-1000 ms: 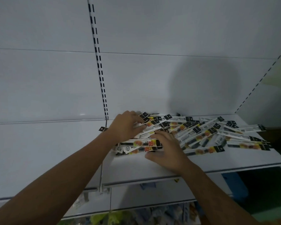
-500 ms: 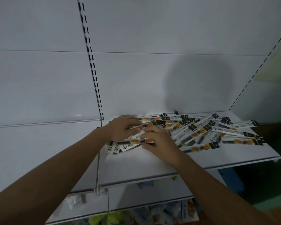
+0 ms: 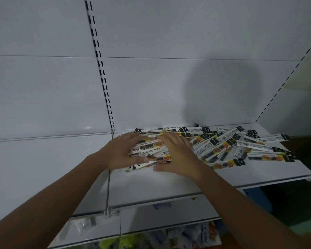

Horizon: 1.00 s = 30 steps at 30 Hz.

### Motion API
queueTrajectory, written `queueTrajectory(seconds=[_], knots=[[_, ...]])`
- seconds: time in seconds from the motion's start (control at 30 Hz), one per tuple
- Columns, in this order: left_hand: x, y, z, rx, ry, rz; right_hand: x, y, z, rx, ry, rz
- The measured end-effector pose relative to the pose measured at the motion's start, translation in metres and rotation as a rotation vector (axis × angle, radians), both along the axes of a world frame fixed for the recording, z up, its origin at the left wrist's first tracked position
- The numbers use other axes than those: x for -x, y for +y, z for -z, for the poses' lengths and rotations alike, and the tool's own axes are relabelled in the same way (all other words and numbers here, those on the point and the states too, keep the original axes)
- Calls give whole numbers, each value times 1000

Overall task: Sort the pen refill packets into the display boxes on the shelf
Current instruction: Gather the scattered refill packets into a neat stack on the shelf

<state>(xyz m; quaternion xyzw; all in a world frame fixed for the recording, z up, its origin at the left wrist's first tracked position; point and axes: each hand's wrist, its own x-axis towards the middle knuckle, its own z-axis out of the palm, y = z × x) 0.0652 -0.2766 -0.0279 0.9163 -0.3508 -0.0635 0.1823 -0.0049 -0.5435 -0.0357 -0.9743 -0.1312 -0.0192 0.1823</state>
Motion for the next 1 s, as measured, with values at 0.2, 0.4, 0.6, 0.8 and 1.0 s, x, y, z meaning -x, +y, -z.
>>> queueTrajectory(seconds=[0.2,0.4,0.6,0.8,1.0], knots=[[-8,-19,17,181,-104,62,-38,-9,-2,56,40,14],[-4,22,17,158,-143,-124,-20,-60,-1,3,-38,43],[33,46,18,129,-18,-318,15,-153,16,128,45,426],[22,-21,24,288,69,-399,-2,-112,30,139,-69,465],[12,-71,37,354,-89,-406,-16,-67,29,55,-146,550]])
